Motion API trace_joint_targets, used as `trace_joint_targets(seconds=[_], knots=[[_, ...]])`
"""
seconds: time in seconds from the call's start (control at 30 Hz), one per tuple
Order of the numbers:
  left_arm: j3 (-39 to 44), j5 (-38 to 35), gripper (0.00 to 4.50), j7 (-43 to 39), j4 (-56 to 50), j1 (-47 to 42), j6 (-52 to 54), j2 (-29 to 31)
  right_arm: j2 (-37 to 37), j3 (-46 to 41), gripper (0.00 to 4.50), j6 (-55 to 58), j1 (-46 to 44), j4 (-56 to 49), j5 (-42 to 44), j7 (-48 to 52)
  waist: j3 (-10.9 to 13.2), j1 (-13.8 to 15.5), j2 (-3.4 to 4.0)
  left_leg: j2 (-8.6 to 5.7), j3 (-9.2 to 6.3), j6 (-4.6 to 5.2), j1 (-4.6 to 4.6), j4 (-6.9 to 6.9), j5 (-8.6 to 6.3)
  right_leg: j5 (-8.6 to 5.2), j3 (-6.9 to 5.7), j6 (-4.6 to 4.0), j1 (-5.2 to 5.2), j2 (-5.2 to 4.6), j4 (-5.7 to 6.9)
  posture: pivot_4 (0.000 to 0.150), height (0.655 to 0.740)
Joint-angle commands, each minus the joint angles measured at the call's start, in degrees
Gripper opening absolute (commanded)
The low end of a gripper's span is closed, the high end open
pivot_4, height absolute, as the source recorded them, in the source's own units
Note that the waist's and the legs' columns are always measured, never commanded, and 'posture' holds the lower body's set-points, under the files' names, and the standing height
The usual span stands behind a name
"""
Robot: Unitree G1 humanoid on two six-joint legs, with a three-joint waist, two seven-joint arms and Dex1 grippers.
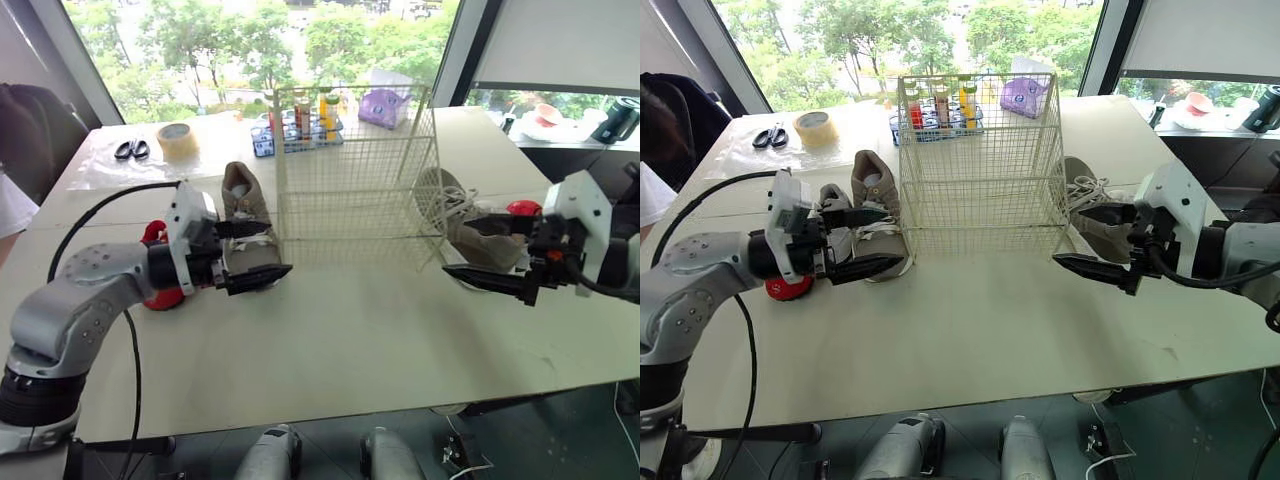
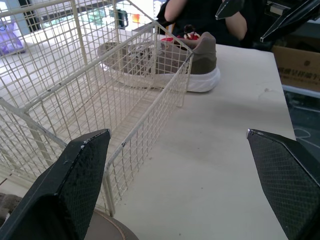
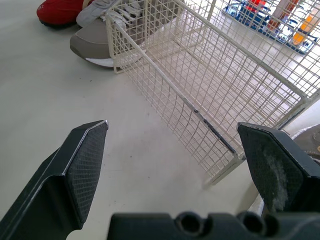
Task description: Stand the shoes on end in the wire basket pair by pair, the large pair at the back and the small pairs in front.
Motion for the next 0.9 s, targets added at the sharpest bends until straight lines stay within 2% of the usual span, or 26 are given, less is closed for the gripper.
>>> trace_joint_targets(seconds=[0.03, 0.37, 0.57, 0.9], knots=[[1.7, -0.7, 4.47, -0.8, -0.3, -1.4, -0.5, 0.7, -0.8, -0.8, 4.5, -0.2, -1.7, -1.0, 0.1, 0.0, 0.0, 0.0, 0.0, 0.0, 0.0, 0.0, 0.0, 0.0, 0.0, 0.0, 0.0, 0.0, 0.0, 0.0, 0.0, 0.15, 0.74], [1.3, -1.4, 4.47, -1.3, -0.5, -2.7, 1.1, 1.0, 0.2, 0.8, 4.5, -0.3, -3.0, -1.4, 0.0, -1.0, 0.0, 0.0, 0.0, 0.0, 0.0, 0.0, 0.0, 0.01, 0.0, 0.0, -0.01, 0.0, 0.0, 0.0, 0.01, 0.15, 0.74], [1.0, -1.2, 4.47, -1.1, -0.2, -3.3, 1.0, 0.2, -0.4, 3.3, 4.5, -2.6, -4.1, -1.1, -3.1, -0.6, 0.0, 0.0, 0.0, 0.0, 0.0, 0.0, 0.0, 0.01, 0.0, 0.0, -0.01, 0.01, -0.02, 0.01, 0.01, 0.15, 0.74], [-0.2, -0.3, 4.47, -1.0, 0.1, -4.6, 0.7, -1.1, 0.8, 16.2, 4.5, -9.6, -13.6, 4.3, -14.3, 1.0, 0.0, -0.1, 0.0, 0.0, 0.02, -0.01, 0.0, 0.01, 0.0, 0.0, 0.0, 0.01, -0.04, 0.02, 0.03, 0.15, 0.74]])
